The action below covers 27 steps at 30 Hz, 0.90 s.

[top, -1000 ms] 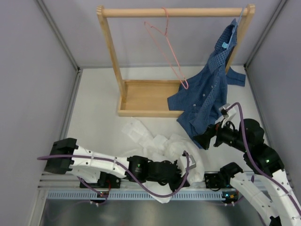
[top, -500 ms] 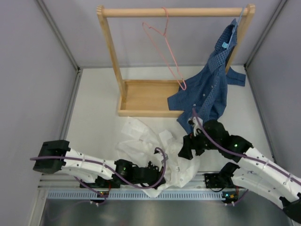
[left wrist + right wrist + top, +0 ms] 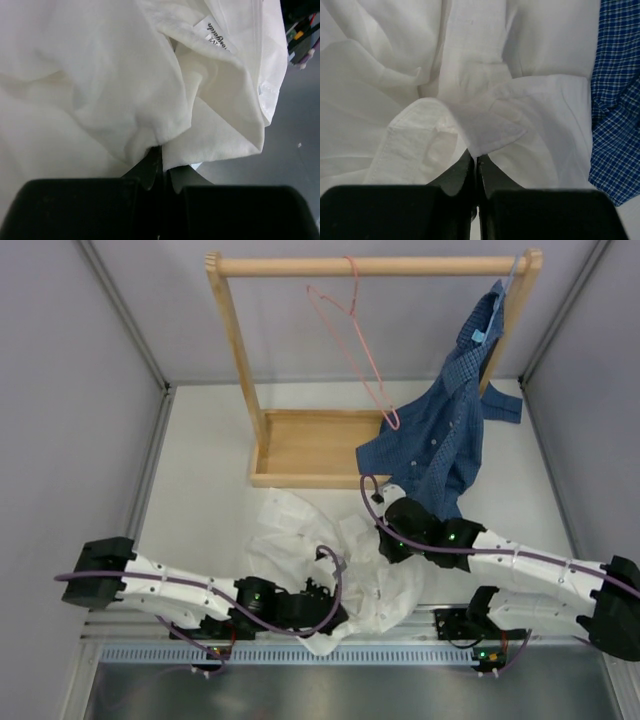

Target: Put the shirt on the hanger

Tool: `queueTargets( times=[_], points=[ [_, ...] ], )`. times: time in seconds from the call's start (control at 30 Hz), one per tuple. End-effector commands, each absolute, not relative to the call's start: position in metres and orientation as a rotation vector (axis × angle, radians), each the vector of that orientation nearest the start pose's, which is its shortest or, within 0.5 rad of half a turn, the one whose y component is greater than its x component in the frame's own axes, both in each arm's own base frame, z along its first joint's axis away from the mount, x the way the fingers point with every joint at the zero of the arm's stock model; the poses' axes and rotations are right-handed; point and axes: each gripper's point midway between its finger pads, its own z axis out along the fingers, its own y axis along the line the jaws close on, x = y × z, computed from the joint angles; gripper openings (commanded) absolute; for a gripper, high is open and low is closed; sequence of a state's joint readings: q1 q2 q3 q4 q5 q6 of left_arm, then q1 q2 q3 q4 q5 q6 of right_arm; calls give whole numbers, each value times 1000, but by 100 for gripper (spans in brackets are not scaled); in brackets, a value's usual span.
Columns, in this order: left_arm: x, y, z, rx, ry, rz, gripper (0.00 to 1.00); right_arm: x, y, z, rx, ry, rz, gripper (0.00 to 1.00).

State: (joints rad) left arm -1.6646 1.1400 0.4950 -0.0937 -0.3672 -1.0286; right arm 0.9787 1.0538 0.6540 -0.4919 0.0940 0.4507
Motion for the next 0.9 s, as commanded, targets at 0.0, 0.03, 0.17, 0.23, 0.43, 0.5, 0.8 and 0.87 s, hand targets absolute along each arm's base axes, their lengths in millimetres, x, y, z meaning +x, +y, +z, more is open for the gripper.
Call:
queueTargets(
  times=[0.0,0.03,0.17,0.23,0.43,0.5,0.8,0.87],
  points=[
    [31,-295,99,387,2318,-869,0,177,238,146,-504,2238,525,0],
    [37,-290,110,364,2297,-846,0,178,235,167,-473,2180,557,0],
    [85,-251,203,132,2116,-735,0,182,219,255,-360,1945,656,0],
    [114,-216,266,-27,1983,-667,0,174,211,288,-354,1838,729,0],
    [158,-149,387,-246,1703,-576,0,143,208,314,-395,1635,963,0],
    [163,-147,411,-236,1647,-524,0,132,211,298,-410,1636,1029,0],
    [243,-235,244,-48,2026,-387,0,119,217,251,-368,1681,1154,0],
    [247,-239,223,-57,2032,-381,0,124,216,237,-348,1737,1117,0]
  ],
)
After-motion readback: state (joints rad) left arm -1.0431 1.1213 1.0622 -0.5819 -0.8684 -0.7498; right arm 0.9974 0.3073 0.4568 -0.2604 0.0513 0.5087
